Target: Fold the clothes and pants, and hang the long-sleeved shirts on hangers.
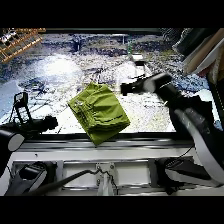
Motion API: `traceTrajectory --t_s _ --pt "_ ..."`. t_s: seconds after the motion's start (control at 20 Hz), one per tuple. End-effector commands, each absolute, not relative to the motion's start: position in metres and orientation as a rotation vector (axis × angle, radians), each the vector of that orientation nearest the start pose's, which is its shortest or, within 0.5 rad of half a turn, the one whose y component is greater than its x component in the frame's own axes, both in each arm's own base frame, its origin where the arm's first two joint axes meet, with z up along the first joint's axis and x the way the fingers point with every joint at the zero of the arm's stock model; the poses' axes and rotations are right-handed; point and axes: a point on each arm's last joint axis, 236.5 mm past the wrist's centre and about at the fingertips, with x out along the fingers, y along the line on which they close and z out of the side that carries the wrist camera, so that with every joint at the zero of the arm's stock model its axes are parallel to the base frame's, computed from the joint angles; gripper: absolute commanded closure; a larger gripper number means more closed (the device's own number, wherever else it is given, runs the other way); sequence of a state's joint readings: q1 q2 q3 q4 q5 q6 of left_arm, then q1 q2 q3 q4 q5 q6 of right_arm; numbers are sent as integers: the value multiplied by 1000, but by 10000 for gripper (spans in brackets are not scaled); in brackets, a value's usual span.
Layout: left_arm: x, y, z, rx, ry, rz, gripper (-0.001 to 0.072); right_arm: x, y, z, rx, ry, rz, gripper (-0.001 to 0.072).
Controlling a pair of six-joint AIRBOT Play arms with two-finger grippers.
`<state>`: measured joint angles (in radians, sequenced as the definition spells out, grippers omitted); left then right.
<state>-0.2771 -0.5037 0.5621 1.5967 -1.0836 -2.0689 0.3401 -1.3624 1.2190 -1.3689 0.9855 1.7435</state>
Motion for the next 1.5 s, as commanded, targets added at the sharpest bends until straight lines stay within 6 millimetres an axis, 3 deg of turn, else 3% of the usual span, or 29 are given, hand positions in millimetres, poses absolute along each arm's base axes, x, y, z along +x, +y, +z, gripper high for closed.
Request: traceTrajectory --t_s 0.0,0.1,0.25,0.4,0.65,0.75,0.85,0.9,1.0,1.15,1.45 --pt "249 -73 36 -335 975 -27 381 422 169 11 594 1228 545 77" --pt "259 -76 44 -347 921 -42 381 421 171 -8 704 1282 613 77" --pt "276 -81 61 -357 821 -75 381 412 184 -47 689 1370 645 78" --pt "288 -84 74 -349 748 -105 381 405 209 -74 659 1416 656 78" --pt "297 -89 67 -277 778 -134 381 390 267 -92 625 1453 693 113" --pt "304 -91 69 -280 767 -136 381 387 288 -90 588 1451 725 320" --pt "306 -91 71 -281 754 -138 381 395 294 -84 568 1416 730 665" --pt "306 -91 71 -281 755 -138 381 400 291 -81 583 1414 711 667" --pt "306 -91 71 -281 756 -138 381 411 268 -79 580 1418 622 668" --pt "306 -91 71 -281 755 -138 381 428 203 -71 501 1393 457 669" --pt "306 -91 71 -281 754 -138 381 466 59 5 554 1158 172 670"
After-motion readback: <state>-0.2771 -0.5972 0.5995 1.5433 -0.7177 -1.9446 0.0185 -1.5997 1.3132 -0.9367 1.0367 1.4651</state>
